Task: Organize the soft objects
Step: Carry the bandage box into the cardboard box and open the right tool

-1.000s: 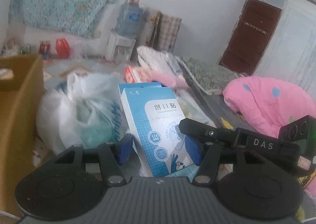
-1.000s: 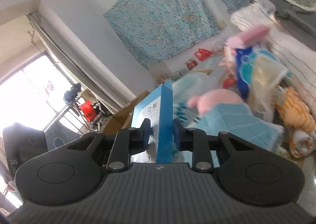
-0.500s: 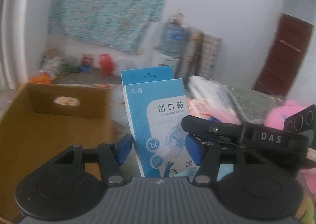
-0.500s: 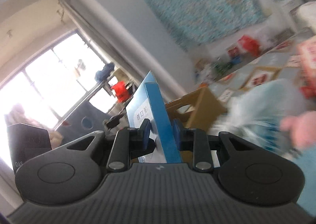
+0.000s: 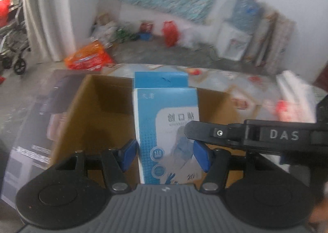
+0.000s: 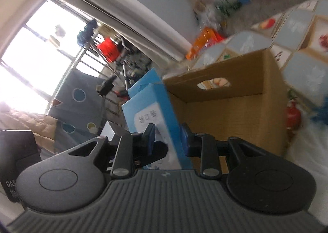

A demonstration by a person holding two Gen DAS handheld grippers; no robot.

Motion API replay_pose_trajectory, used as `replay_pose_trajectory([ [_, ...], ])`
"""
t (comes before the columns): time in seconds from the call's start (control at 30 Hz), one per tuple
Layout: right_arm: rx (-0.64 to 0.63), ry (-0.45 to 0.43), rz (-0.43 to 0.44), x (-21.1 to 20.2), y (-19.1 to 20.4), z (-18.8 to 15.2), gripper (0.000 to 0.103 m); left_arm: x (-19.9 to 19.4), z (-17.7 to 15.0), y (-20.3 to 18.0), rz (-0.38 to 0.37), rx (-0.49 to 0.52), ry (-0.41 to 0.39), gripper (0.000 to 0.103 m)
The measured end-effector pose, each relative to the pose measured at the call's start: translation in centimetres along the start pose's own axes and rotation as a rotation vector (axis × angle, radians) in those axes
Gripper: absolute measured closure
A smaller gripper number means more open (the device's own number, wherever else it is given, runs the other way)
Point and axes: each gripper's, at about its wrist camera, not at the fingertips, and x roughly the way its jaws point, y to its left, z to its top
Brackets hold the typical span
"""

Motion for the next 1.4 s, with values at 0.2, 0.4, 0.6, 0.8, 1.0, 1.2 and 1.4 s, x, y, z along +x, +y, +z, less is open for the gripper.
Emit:
replay_pose_trajectory([
  [0.2, 0.079, 0.044, -0.08, 7.2, -0.2, 0.7, 0.076, 4.5, 1.3, 3.2, 0.117, -0.042, 0.053, 0.04],
  [0.4, 0.107, 0.074, -0.117, 9.8, -1.8, -0.2, 0.074, 5.1, 0.4, 3.6, 0.107, -0.067, 0.091, 0.04],
  [0.6, 0.096, 0.078, -0.122, 8.7, -1.7, -0.5, 0.073, 2.0, -0.3, 3.4, 0.071, -0.059, 0.012, 0.028],
  [0.8, 0.078, 0.045, -0.076, 6.7, -1.4, 0.2, 0.072, -1.0, -1.1, 2.5, 0.053, -0.057, -0.046, 0.023],
  [1.0, 0.061, 0.044, -0.077, 5.5, -1.6, -0.3, 0.072, -4.2, -2.7, 3.6, 0.09, -0.087, -0.108, 0.016],
  [1.2, 0.008, 0.233, -0.162, 9.9, -1.9, -2.1, 0.072, -7.7, -4.8, 5.9, 0.13, -0.133, -0.176, 0.01],
  [1.4, -0.036, 0.359, -0.221, 15.4, -1.9, -3.5, 0.074, -9.0, -6.1, 8.5, 0.143, -0.205, -0.188, 0.01],
])
